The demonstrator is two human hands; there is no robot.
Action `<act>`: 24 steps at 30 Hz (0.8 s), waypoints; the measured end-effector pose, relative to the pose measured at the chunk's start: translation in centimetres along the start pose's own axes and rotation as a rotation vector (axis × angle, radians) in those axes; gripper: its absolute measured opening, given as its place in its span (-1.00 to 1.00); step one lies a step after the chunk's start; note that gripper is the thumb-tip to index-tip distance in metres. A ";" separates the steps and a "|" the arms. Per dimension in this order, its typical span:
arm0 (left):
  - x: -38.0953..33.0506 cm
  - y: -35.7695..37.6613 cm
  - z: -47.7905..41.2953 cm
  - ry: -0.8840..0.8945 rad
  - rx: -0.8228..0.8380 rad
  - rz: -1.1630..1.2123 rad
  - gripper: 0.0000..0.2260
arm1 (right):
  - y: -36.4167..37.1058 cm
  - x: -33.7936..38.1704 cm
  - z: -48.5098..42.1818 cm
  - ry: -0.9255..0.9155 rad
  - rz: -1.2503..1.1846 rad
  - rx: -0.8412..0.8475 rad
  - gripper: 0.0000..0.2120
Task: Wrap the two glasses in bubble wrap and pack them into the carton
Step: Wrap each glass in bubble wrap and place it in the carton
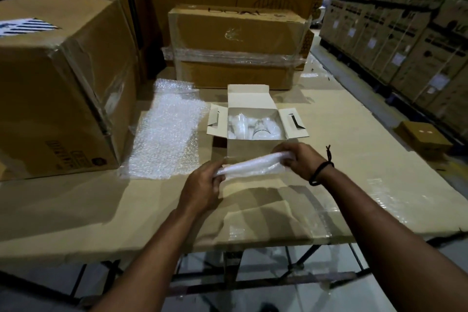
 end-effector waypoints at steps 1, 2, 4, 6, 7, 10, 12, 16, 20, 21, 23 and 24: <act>-0.3 0.2 -0.6 0.030 -0.009 -0.011 -0.61 | -0.8 0.3 -0.7 -0.018 0.033 -0.035 -0.76; -0.5 0.5 -1.3 0.055 -0.011 -0.020 -0.61 | -1.6 0.6 -1.6 -0.040 0.082 -0.073 -0.79; -0.9 1.1 -2.6 0.088 -0.015 -0.031 -0.60 | -2.9 1.2 -3.6 -0.082 0.205 -0.141 -0.81; -1.4 1.7 -3.8 0.126 -0.024 -0.040 -0.58 | -3.7 1.7 -5.9 -0.099 0.313 -0.191 -0.82; -1.7 2.1 -4.4 0.141 -0.020 -0.044 -0.56 | -4.1 1.9 -7.1 -0.109 0.354 -0.211 -0.83; -2.7 3.4 -6.2 0.176 0.007 -0.069 -0.45 | -4.9 2.1 -11.1 -0.177 0.424 -0.253 -0.82; -3.1 4.1 -7.7 0.181 0.015 -0.097 -0.45 | -5.1 1.7 -13.7 -0.215 0.439 -0.245 -0.79; -3.4 5.0 -10.5 0.138 0.047 -0.248 -0.52 | -4.4 0.6 -18.5 -0.238 0.451 -0.132 -0.77; -3.1 6.0 -12.8 0.007 0.295 -0.362 -0.52 | -3.0 -1.0 -21.6 -0.223 0.494 0.017 -0.73; -3.0 6.4 -13.1 -0.011 0.378 -0.390 -0.54 | -2.7 -1.2 -21.9 -0.215 0.486 0.059 -0.72; -2.9 7.1 -13.7 -0.066 0.513 -0.422 -0.54 | -2.0 -1.5 -22.6 -0.198 0.484 0.161 -0.69; -3.1 7.3 -14.1 -0.097 0.553 -0.424 -0.54 | -1.6 -1.7 -22.9 -0.195 0.504 0.199 -0.69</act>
Point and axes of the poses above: each hand's wrist, its own z-axis away from the middle knuckle, its own y-axis out of the palm, x = y × z, the point moved 4 cm from there along -z, towards the middle knuckle, and after that the axes turned 14 degrees about -z, right-handed, at the moved point
